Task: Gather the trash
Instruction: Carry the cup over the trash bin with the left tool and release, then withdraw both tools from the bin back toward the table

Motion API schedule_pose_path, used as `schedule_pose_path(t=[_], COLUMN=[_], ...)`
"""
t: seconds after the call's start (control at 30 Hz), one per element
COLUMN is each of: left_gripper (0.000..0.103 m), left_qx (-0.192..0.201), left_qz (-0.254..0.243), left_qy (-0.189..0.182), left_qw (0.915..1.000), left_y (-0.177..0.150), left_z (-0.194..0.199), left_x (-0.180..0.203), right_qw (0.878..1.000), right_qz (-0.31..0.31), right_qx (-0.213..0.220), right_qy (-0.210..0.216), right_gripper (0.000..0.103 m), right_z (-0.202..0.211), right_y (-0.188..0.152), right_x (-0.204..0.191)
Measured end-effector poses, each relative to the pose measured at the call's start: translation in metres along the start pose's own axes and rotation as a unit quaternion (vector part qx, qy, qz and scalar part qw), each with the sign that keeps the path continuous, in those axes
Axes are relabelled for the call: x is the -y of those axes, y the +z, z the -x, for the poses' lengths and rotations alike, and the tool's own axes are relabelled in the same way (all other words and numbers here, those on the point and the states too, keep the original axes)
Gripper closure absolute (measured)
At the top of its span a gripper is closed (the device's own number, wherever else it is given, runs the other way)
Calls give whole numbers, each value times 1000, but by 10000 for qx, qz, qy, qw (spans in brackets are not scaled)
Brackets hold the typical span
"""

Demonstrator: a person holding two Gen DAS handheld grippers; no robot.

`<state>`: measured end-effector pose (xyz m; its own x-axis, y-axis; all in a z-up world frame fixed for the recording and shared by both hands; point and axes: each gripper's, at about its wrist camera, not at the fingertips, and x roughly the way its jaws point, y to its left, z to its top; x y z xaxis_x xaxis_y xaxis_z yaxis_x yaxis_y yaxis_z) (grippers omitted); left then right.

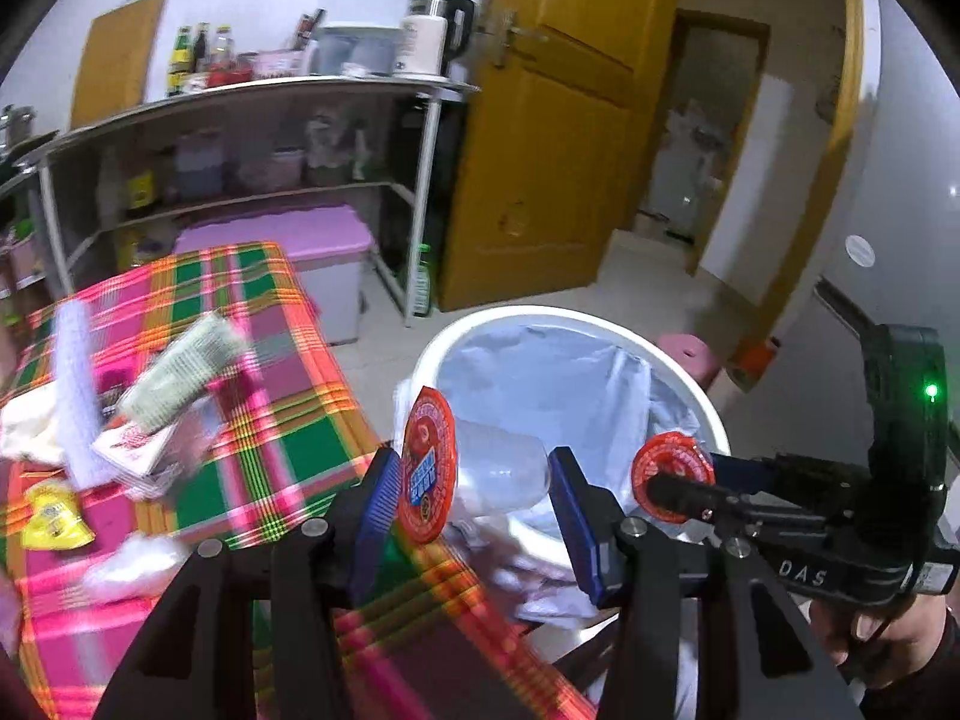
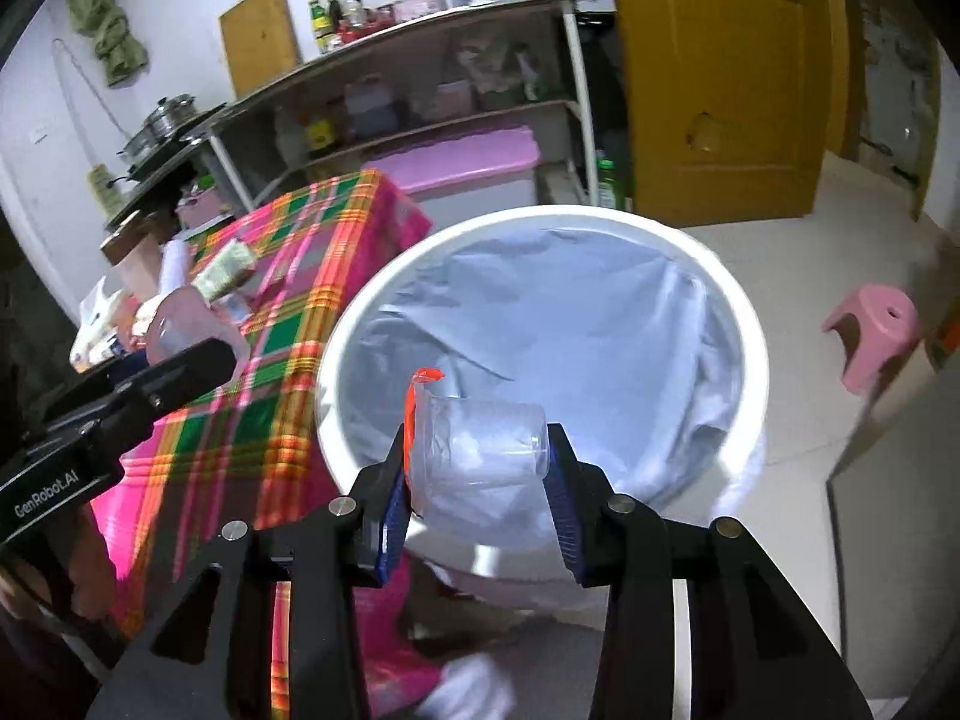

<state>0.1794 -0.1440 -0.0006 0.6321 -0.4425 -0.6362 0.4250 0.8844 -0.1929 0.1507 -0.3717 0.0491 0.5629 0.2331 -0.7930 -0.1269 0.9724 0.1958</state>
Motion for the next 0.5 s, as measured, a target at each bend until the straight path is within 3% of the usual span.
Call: schedule_pose_path(t=[0.3,0.4,0.5], left_gripper=[52,46,45], left_qx=[-257,-285,-269], left_qz=[-258,-215,-167], left_qy=[-306,-368,-361], left_qw=[9989,9987,9988], left_y=[8,9,9], left_z=[-40,-44,-44], left_x=[21,21,18], right_qw=[9998,9999,9999], right_qz=[-26,-49,-84], right_qx=[-120,-92,-36], right_qy=[-139,-137,-135], right_gripper=[60,49,49], right_z=[-3,-4,-2], right_y=[-1,-2,-1], right_x=[20,24,26])
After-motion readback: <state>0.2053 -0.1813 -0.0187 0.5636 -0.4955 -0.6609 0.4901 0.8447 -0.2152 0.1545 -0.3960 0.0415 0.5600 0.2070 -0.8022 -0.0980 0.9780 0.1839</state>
